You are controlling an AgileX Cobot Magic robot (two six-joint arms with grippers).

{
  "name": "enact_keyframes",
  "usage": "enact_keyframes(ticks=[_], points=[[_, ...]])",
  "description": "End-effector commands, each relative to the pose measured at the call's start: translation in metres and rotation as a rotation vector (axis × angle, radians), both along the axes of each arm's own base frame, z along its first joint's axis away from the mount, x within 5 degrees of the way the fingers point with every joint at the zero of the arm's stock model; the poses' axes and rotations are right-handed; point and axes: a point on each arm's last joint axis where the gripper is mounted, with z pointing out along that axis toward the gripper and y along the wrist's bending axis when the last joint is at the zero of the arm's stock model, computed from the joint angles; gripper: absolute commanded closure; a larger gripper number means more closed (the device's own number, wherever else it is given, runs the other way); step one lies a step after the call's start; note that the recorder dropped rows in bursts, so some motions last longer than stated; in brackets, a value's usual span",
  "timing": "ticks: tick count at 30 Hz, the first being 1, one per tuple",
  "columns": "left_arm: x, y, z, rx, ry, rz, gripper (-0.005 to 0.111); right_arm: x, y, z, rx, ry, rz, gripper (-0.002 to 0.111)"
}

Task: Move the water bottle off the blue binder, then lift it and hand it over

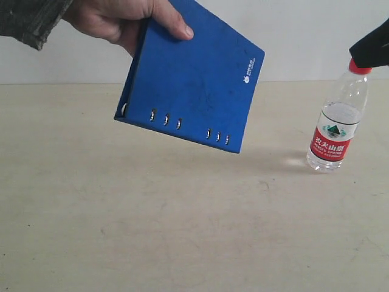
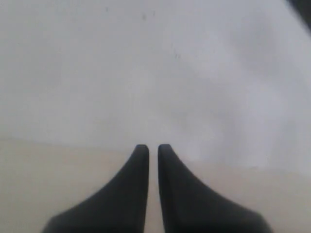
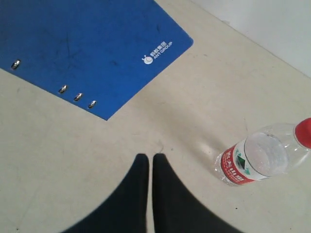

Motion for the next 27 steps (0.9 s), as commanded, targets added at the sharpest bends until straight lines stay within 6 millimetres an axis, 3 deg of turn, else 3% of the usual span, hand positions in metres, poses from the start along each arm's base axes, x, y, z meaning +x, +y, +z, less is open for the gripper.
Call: enact_keyframes(ticks=[1, 7, 12, 15, 19, 21, 25, 27], points=[[0.007, 0.009, -0.041, -0.008, 0.157, 0.119, 0.100, -0.004, 0.000, 0.000, -0.008, 0.025, 0.026, 0.108], [0.004, 0.027, -0.045, -0.010, 0.202, 0.323, 0.100, -0.007, 0.002, -0.001, -0.009, 0.039, 0.056, 0.108], [0.004, 0.026, -0.045, -0.010, 0.199, 0.305, 0.100, -0.006, 0.004, 0.001, 0.024, 0.016, 0.065, 0.108], [0.006, 0.020, -0.044, 0.000, 0.186, 0.244, 0.100, -0.013, 0.002, 0.017, 0.097, -0.109, 0.033, 0.108], [0.006, 0.020, -0.043, 0.009, 0.183, 0.239, 0.100, -0.052, -0.014, 0.054, 0.232, -0.377, -0.030, 0.108], [0.006, 0.020, -0.043, 0.009, 0.183, 0.242, 0.100, -0.083, -0.028, 0.067, 0.251, -0.484, -0.058, 0.108], [0.006, 0.020, -0.043, 0.009, 0.183, 0.242, 0.100, -0.144, -0.061, 0.068, 0.227, -0.583, -0.195, 0.108], [0.006, 0.020, -0.043, 0.009, 0.183, 0.242, 0.100, -0.165, -0.074, 0.062, 0.255, -0.607, -0.274, 0.108]])
